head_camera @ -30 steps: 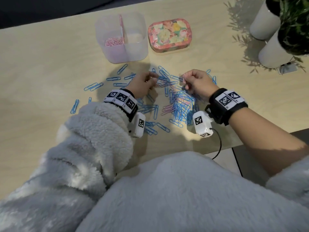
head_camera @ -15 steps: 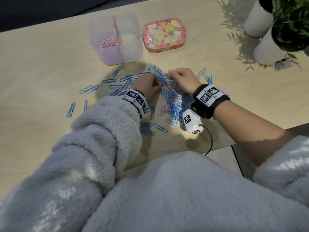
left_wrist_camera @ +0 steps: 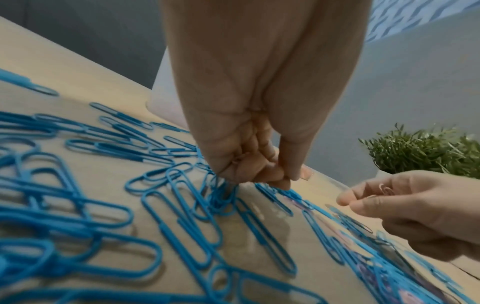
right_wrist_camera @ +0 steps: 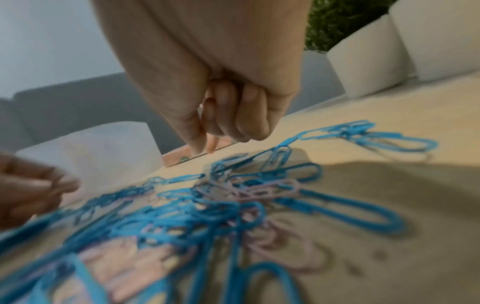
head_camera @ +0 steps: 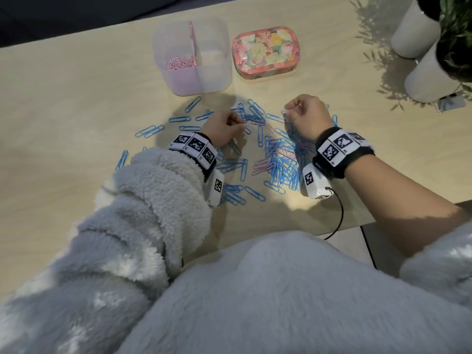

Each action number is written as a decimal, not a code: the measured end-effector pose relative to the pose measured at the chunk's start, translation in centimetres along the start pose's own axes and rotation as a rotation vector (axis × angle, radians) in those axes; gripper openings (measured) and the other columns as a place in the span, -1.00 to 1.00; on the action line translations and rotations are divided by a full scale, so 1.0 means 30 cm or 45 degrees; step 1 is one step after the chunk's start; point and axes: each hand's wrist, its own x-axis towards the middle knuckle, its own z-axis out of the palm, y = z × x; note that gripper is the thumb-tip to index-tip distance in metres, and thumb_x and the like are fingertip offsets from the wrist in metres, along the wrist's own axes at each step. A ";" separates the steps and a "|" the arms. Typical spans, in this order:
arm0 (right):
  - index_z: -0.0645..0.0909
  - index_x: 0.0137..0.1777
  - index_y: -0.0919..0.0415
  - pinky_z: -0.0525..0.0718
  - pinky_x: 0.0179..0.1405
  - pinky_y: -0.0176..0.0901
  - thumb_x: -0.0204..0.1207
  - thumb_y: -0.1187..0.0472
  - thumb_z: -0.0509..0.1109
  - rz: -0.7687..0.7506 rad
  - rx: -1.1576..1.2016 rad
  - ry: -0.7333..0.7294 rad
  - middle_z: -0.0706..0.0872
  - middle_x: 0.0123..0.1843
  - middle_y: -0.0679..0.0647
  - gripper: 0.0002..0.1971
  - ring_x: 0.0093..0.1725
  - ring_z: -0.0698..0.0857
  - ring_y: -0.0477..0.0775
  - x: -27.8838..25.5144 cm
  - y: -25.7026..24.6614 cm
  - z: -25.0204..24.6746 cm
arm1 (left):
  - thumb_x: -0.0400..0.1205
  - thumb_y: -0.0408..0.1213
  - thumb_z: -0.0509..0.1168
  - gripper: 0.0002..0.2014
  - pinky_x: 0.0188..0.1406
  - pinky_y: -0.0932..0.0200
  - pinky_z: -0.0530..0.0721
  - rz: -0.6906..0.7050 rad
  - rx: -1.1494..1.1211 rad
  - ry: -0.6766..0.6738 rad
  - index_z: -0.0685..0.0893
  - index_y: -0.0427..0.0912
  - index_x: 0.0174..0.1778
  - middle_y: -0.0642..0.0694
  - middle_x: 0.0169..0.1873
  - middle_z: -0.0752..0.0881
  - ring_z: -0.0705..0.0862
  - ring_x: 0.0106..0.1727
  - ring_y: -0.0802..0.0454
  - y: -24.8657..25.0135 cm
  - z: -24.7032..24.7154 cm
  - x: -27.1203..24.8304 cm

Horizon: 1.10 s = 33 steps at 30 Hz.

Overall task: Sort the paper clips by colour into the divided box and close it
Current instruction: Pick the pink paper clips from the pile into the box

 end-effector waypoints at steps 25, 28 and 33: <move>0.45 -0.20 0.22 0.45 -0.27 -0.13 0.49 0.29 0.24 -0.012 0.120 -0.139 0.57 -0.25 0.12 -0.94 -0.23 0.53 0.09 -0.059 -0.004 0.050 | 0.57 -0.25 0.31 -0.81 -0.14 0.07 0.51 0.328 0.567 0.026 0.66 -0.20 0.05 0.01 -0.40 0.48 0.51 -0.19 -0.04 0.046 0.044 0.094; 0.44 -0.15 0.20 0.57 -0.48 -0.22 0.53 0.39 0.17 0.062 0.361 -0.170 0.61 -0.37 0.13 -0.89 -0.52 0.58 -0.06 -0.041 -0.014 0.036 | 0.58 -0.27 0.29 -0.84 0.00 0.03 0.55 0.343 0.680 0.015 0.65 -0.23 0.01 -0.19 -0.08 0.64 0.61 0.02 -0.14 0.054 0.063 0.099; 0.54 0.02 0.32 0.45 -0.65 -0.40 0.54 0.54 0.07 0.223 0.674 -0.241 0.55 -0.44 0.14 -0.74 -0.73 0.48 -0.20 -0.018 -0.075 0.019 | 0.62 -0.30 0.23 -0.80 0.06 0.07 0.42 0.335 0.741 0.033 0.59 -0.36 0.06 -0.32 0.13 0.60 0.57 0.19 -0.22 0.046 0.054 0.081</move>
